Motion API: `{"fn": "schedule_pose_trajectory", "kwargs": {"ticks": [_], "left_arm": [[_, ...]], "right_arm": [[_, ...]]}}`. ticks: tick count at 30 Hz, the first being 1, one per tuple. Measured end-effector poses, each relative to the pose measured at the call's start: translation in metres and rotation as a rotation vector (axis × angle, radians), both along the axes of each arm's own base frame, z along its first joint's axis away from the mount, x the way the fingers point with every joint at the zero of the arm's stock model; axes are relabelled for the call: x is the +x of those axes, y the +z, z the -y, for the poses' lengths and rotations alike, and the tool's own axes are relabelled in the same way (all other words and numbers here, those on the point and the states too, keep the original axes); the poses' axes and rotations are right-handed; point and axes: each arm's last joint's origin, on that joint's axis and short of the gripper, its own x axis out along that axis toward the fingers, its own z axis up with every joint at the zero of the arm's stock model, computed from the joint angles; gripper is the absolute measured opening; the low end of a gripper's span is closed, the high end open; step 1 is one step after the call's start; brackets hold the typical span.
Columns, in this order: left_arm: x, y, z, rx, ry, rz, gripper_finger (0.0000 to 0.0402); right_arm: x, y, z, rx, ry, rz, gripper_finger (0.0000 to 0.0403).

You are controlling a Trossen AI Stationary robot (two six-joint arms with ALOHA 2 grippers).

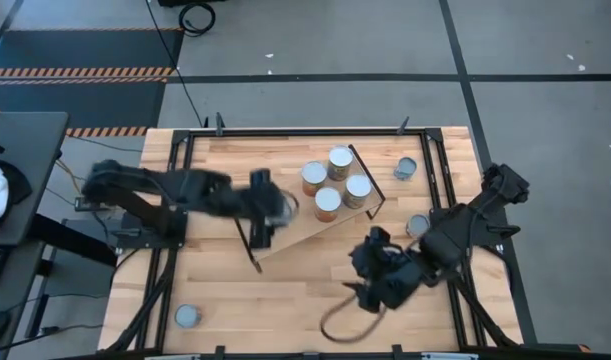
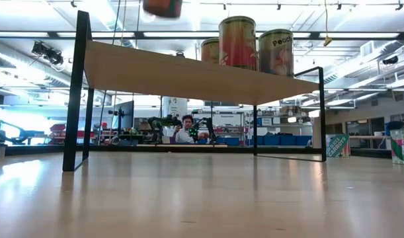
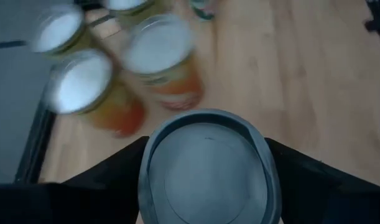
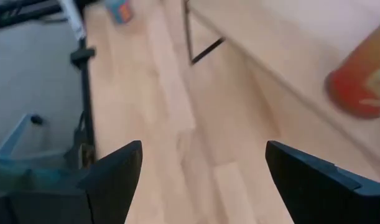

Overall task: Pick and place cans onto a shelf
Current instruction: Put the small canned orange on the shelf

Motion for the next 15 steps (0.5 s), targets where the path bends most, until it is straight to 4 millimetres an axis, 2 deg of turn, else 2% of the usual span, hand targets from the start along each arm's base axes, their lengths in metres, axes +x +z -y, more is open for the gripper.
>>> {"fn": "schedule_pose_trajectory", "kwargs": {"ticks": [3,7,10,15], "left_arm": [[-0.008,-0.017,-0.034,-0.041,0.000,0.045,0.0281],[-0.016,-0.043,-0.067,-0.074,0.044,0.076,0.0281],[-0.018,-0.061,-0.083,-0.082,0.068,0.074,0.0282],[-0.014,-0.069,-0.094,-0.165,0.076,0.136,0.0282]], "right_arm": [[0.013,0.001,0.019,-0.010,-0.068,0.015,0.0348],[0.025,0.004,0.043,0.013,-0.155,0.034,0.0348],[0.025,0.014,0.059,0.041,-0.210,0.076,0.0348],[0.018,0.033,0.085,0.062,-0.280,0.142,0.0348]]}}
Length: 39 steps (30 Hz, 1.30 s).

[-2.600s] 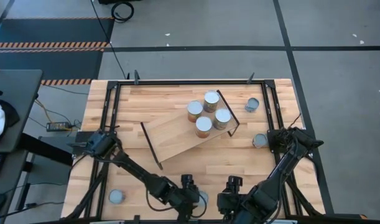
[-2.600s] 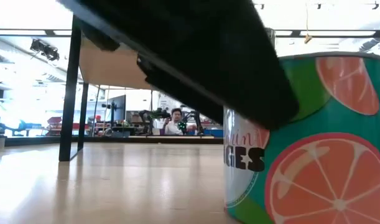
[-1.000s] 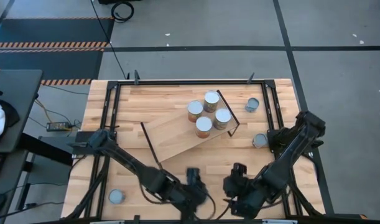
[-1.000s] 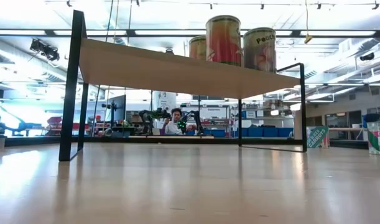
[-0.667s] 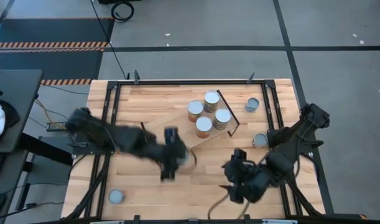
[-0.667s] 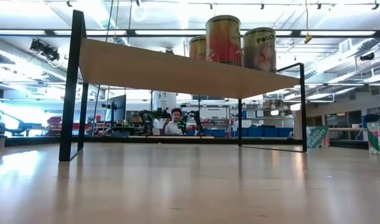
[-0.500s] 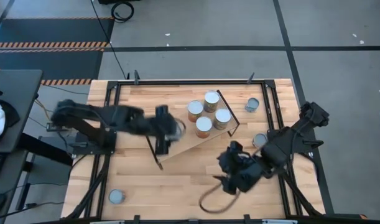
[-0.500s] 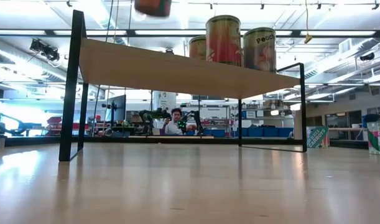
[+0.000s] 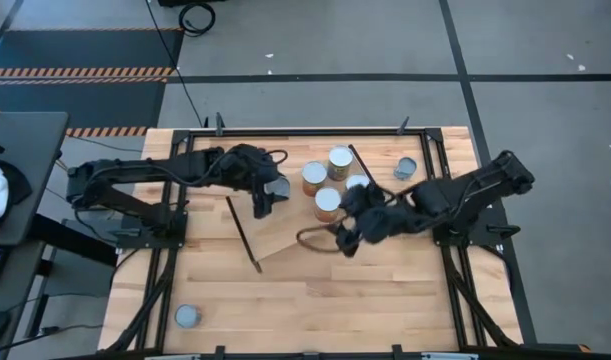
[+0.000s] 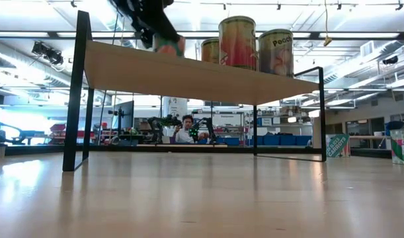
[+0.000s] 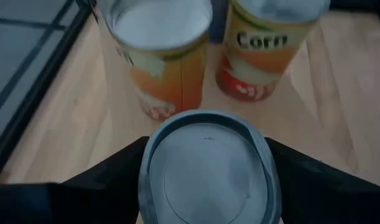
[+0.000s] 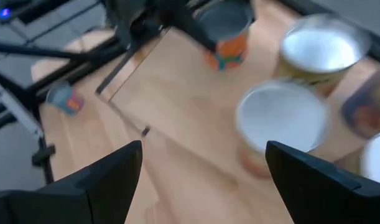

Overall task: Pick and place cans onto a shelf
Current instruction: Put the small canned orange on the shelf

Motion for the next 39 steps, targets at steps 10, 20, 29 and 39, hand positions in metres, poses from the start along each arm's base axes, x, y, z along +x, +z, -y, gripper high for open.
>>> {"fn": "schedule_pose_trajectory", "kwargs": {"ticks": [10,20,29,39], "left_arm": [[0.014,-0.013,-0.007,0.032,0.016,-0.019,0.0285],[0.020,-0.024,-0.011,0.047,0.013,-0.071,0.0286],[0.017,-0.026,-0.016,0.019,0.046,-0.089,0.0341],[0.016,-0.024,-0.014,-0.074,0.059,-0.076,0.0352]], "right_arm": [[-0.023,0.027,0.042,-0.054,-0.099,0.060,0.0348],[-0.061,0.043,0.067,-0.121,-0.194,0.043,0.0348],[-0.078,0.030,0.095,-0.175,-0.256,-0.017,0.0353],[-0.092,-0.005,0.144,-0.161,-0.585,-0.068,0.0353]]}}
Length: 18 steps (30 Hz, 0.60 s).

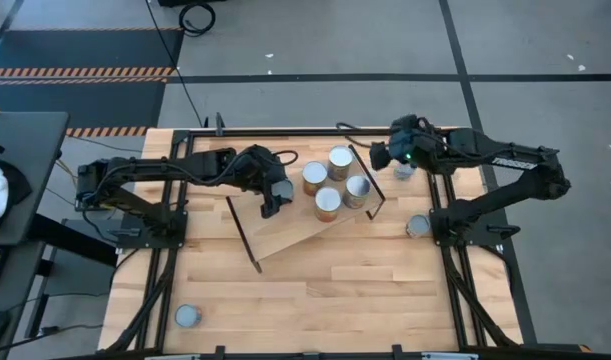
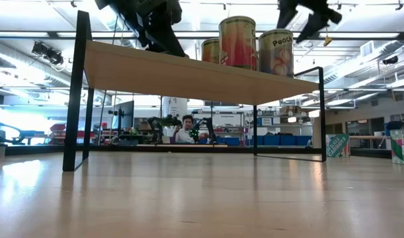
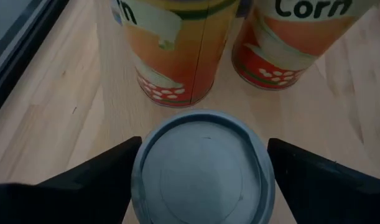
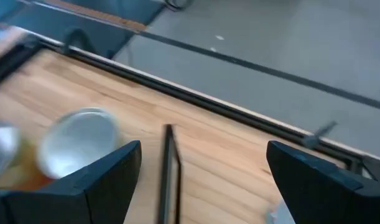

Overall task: Pick and place cans onto a shelf
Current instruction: Put the small canned orange on the shelf

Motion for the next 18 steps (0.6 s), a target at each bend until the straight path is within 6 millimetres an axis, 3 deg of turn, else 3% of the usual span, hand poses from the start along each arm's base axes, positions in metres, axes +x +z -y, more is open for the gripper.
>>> {"fn": "schedule_pose_trajectory", "kwargs": {"ticks": [10,18], "left_arm": [[-0.001,0.003,0.001,-0.021,0.024,0.017,0.0353],[-0.003,0.003,0.001,-0.032,0.032,0.012,0.0353]], "right_arm": [[-0.015,-0.005,0.026,0.076,-0.223,0.021,0.0351],[-0.028,-0.050,0.025,0.268,-0.408,0.072,0.0357]]}}
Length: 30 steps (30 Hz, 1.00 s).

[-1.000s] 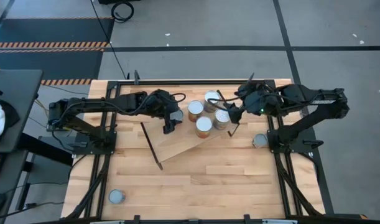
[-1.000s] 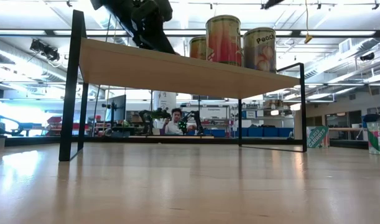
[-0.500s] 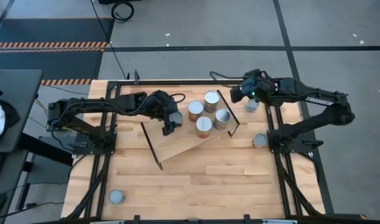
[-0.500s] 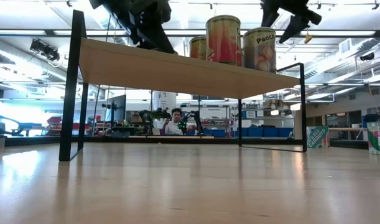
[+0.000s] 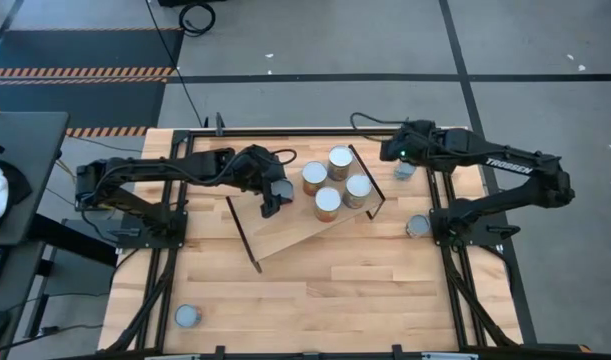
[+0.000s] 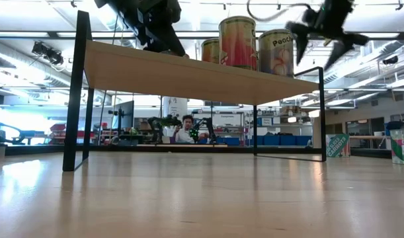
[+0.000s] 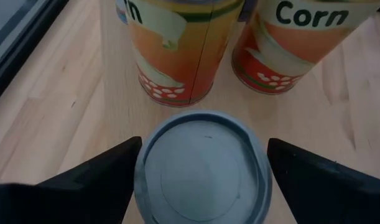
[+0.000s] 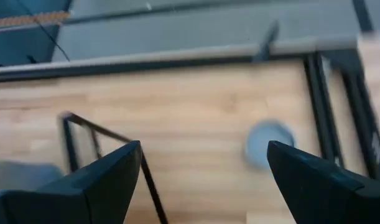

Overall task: Pick and place cans onto a shelf
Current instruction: Put the small canned orange on the shelf, then put the small canned carrot on the shelf

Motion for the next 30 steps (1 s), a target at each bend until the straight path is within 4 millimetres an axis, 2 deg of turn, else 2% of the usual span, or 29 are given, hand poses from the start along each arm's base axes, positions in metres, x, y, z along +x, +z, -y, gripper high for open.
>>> {"fn": "schedule_pose_trajectory", "kwargs": {"ticks": [5,10,15,22,27,30], "left_arm": [[-0.002,0.003,0.000,-0.021,0.025,0.010,0.0353],[-0.005,0.007,0.002,-0.029,0.031,0.029,0.0353],[-0.010,0.016,0.005,-0.019,0.019,0.073,0.0353],[-0.022,0.035,0.007,-0.011,0.023,0.163,0.0353],[-0.033,0.054,0.009,0.006,0.020,0.277,0.0353],[-0.036,0.059,0.009,0.016,0.034,0.298,0.0353]], "right_arm": [[-0.014,-0.028,0.002,0.105,-0.239,0.100,0.0350],[-0.021,-0.056,0.018,0.273,-0.374,0.089,0.0348],[-0.023,-0.077,0.035,0.345,-0.408,0.071,0.0348],[-0.026,-0.095,0.054,0.322,-0.446,0.124,0.0352],[-0.031,-0.108,0.057,0.298,-0.473,0.116,0.0352],[-0.034,-0.121,0.058,0.301,-0.482,0.118,0.0353]]}}
